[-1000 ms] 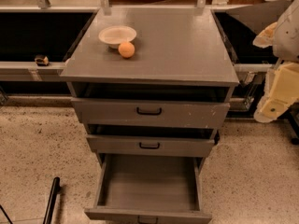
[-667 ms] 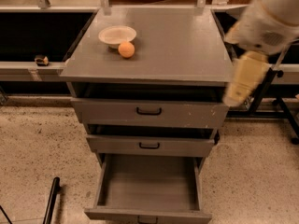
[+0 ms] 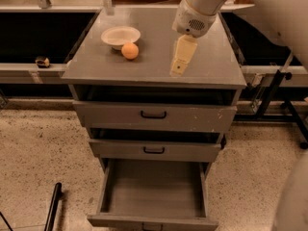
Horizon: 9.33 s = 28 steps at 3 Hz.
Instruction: Place orange into bottom drawer
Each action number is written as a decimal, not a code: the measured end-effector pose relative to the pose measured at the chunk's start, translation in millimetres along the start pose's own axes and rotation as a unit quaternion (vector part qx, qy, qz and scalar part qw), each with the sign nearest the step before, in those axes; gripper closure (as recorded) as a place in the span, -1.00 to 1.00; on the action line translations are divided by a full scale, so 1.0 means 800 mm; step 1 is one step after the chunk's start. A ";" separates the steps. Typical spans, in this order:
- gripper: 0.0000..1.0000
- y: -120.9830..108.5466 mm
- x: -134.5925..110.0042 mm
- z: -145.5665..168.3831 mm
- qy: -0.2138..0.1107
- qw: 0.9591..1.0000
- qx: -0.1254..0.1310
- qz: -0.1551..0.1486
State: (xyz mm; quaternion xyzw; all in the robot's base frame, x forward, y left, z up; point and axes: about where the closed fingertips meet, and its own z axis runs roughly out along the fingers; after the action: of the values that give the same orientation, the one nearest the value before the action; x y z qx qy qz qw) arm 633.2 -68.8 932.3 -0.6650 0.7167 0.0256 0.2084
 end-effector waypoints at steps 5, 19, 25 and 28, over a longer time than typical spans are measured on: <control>-1.00 -0.098 -0.070 0.108 -0.173 0.984 0.045 -0.006; 1.00 0.018 -0.194 0.183 -0.271 0.961 -0.056 -0.032; 1.00 0.173 -0.197 0.233 -0.334 0.926 -0.151 -0.095; 1.00 0.256 -0.123 0.461 -0.310 0.928 -0.196 -0.065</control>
Offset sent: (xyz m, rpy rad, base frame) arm 0.0170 0.0117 -0.0019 0.1546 -0.0327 -0.0079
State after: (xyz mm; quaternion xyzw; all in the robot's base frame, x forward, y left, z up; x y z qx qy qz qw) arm 536.0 163.1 579.6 -0.6965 0.5524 0.3570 0.2867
